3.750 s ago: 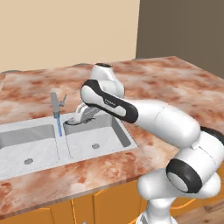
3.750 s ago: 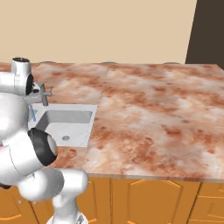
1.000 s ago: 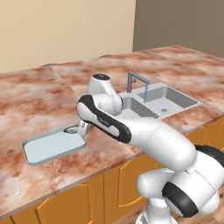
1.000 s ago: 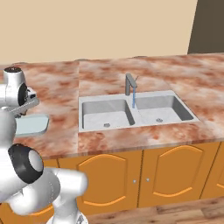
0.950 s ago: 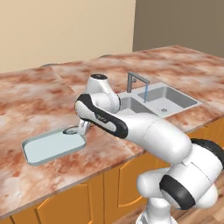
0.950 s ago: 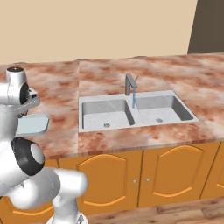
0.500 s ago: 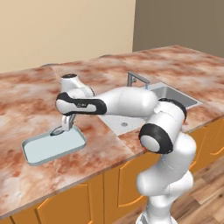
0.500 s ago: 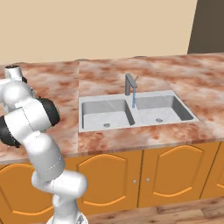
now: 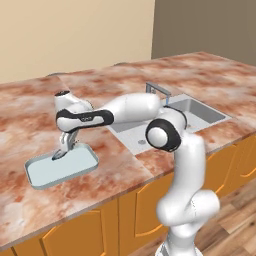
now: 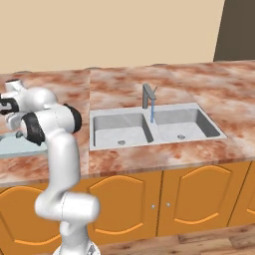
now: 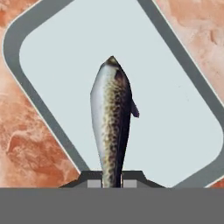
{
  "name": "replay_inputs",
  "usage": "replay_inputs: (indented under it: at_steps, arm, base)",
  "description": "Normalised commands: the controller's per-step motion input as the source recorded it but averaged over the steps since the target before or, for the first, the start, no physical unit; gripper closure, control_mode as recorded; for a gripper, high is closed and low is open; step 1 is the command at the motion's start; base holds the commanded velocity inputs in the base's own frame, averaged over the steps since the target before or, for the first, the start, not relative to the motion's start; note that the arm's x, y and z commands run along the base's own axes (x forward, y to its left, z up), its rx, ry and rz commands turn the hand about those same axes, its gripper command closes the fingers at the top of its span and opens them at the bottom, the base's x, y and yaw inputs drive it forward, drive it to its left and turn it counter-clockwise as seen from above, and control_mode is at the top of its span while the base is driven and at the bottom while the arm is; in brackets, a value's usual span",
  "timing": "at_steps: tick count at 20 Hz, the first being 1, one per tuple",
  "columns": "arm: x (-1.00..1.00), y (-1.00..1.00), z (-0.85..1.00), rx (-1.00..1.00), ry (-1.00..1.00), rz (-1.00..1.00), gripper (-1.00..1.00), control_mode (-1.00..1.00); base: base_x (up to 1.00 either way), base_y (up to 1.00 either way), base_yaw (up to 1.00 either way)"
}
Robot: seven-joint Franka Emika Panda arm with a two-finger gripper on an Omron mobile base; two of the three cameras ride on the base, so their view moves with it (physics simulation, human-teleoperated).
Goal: Take the fish out of the fridge, briefly rinse it in the sink, and place it on the tray next to the sink.
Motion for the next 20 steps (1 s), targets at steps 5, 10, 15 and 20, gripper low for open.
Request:
replay_inputs:
  at_steps: [5,10,15,20]
  arm:
    - [0.21,0.07,-0.59,0.0,0.0,0.01,1.0,-1.0]
    - [0.04,0.0,-0.7,0.01,0.0,0.05,1.0,-1.0]
    - [0.06,0.0,-0.2,0.02,0.0,0.04,-1.0,-1.0]
    - [-0.08,-0.04,0.15,0.01,-0.03,0.0,-1.0,-1.0]
  base:
    - [0.0,0.0,0.0]
    - [0.0,0.0,0.0]
    - [0.0,0.0,0.0]
    - [0.0,0.0,0.0]
